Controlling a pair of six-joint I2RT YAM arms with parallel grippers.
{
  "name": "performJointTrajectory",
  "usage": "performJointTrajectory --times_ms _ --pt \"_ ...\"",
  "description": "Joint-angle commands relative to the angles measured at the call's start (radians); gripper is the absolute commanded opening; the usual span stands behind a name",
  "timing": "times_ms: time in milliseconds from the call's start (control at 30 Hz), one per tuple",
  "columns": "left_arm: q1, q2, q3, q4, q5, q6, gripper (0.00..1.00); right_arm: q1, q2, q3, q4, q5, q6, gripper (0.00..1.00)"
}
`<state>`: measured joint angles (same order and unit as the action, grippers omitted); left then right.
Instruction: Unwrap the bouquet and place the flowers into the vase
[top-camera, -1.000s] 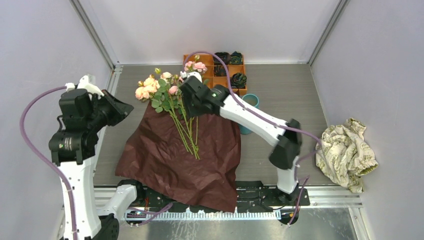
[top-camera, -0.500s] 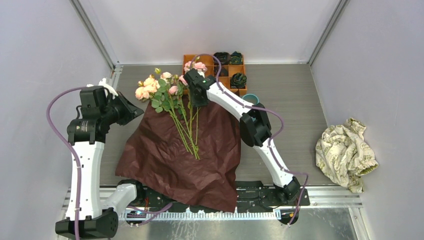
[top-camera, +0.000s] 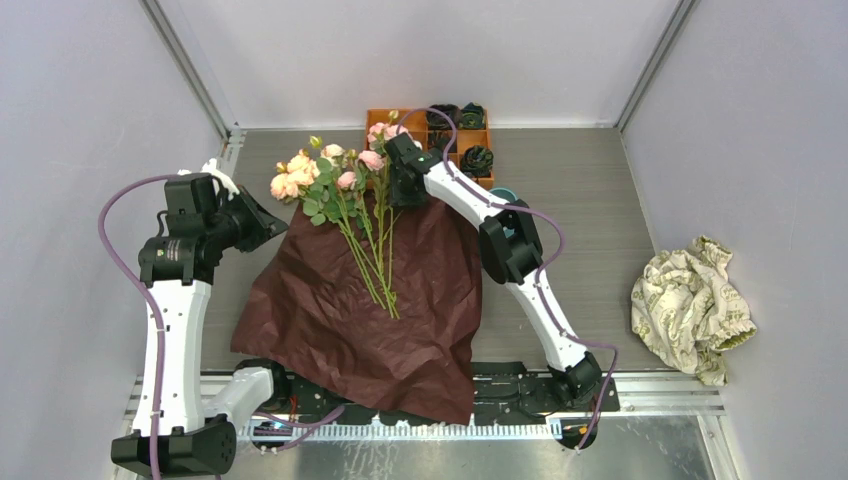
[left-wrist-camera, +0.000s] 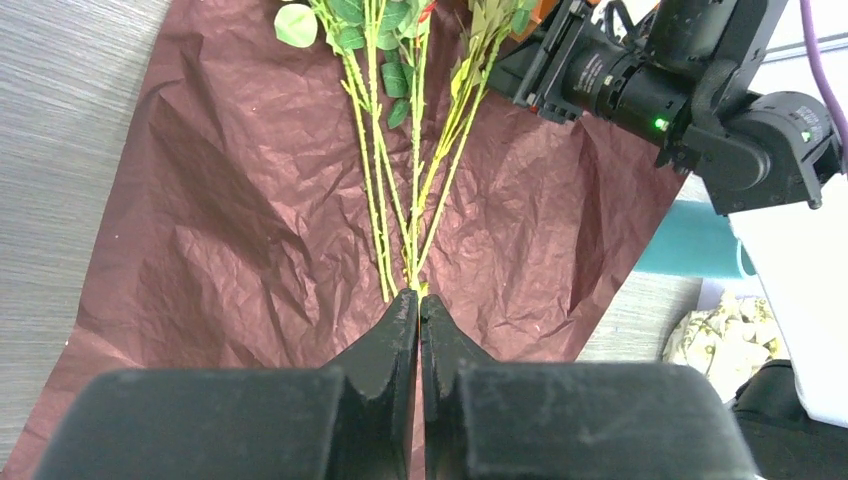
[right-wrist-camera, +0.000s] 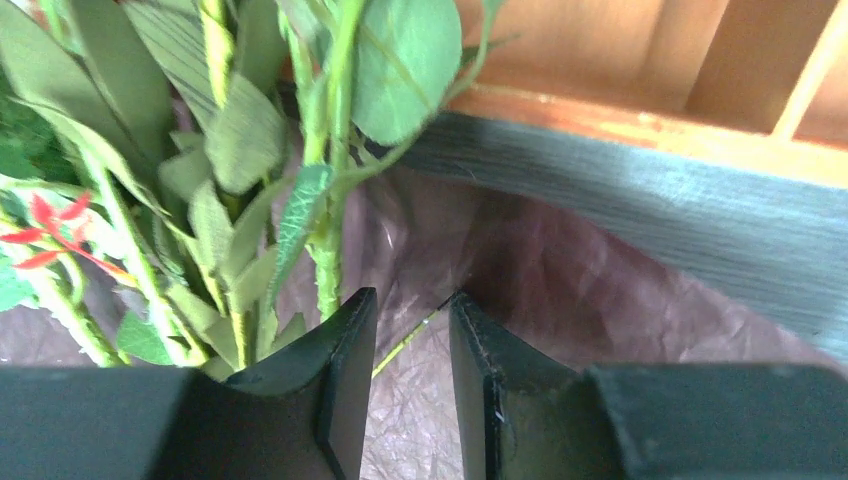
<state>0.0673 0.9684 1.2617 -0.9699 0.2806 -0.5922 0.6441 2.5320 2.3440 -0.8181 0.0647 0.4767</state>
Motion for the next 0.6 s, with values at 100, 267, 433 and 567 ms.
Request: performJointTrajectory --times_ms 100,267,433,567 --pt "0.000 -0.012 -0.017 0.040 -0.003 0.023 0.05 0.009 -0.217 -0.201 0.154 0.004 0.030 0.39" --pt "-0.001 -0.015 -0.039 0.057 0.004 0.013 0.05 0.011 -0.275 -0.244 0.163 -0.009 0.029 0.38" --pt "0.000 -0.020 -0.039 0.053 0.002 0.016 0.05 0.014 -0.272 -0.248 0.167 -0.021 0.035 0.38" --pt "-0.001 -0.023 -0.043 0.052 -0.007 0.020 0.05 0.019 -0.251 -0.236 0.167 -0.037 0.036 0.38"
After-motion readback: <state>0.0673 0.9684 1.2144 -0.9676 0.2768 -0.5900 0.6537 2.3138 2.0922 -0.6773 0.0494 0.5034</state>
